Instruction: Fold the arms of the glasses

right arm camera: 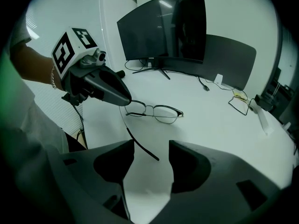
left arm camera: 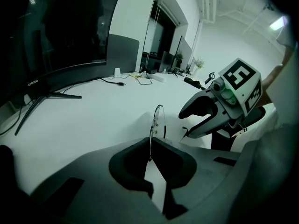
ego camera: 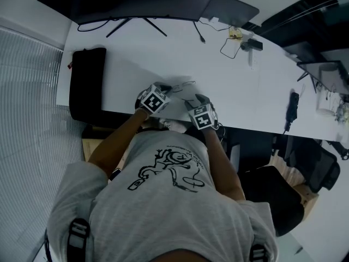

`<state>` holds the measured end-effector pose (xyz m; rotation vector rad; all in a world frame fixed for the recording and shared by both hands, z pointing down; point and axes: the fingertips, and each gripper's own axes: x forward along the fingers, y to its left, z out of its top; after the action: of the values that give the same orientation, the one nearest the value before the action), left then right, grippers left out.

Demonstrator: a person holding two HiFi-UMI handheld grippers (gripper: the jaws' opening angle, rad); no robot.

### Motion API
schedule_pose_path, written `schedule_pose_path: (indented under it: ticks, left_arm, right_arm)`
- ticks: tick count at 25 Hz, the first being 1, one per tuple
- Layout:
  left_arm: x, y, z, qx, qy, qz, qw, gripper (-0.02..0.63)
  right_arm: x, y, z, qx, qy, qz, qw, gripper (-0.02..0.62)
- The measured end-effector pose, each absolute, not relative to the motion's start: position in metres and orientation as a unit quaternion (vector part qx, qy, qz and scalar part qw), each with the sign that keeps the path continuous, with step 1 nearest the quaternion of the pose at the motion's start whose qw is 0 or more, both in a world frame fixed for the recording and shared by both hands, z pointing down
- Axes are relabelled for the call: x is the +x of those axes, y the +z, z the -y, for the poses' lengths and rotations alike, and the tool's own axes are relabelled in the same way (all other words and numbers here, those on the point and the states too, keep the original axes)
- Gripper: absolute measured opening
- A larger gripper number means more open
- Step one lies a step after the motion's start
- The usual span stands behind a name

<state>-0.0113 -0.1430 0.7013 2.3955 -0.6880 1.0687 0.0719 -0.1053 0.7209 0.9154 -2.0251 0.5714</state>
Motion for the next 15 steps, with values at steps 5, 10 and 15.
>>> schedule_pose_path:
  ticks: [5,10,15]
  left_arm:
    - [-0.01,0.701,0.142,0.864,0.387,0.243,0.209,0.032]
    - [-0.008,0.699,0.139,0.865,0.389,0.239,0.209,0.032]
    - [-0.007,0.699,0.139,0.866,0.391,0.235,0.204,0.032]
  right_arm:
    - [0.075,0.721,0.11,0.369,0.23,0.802,0.409,0.242]
    - [0.078,0.723,0.115,0.375,0.231,0.799,0.409,0.242]
    - [0.08,0.723,0.12,0.378,0.233,0.797,0.409,0.242]
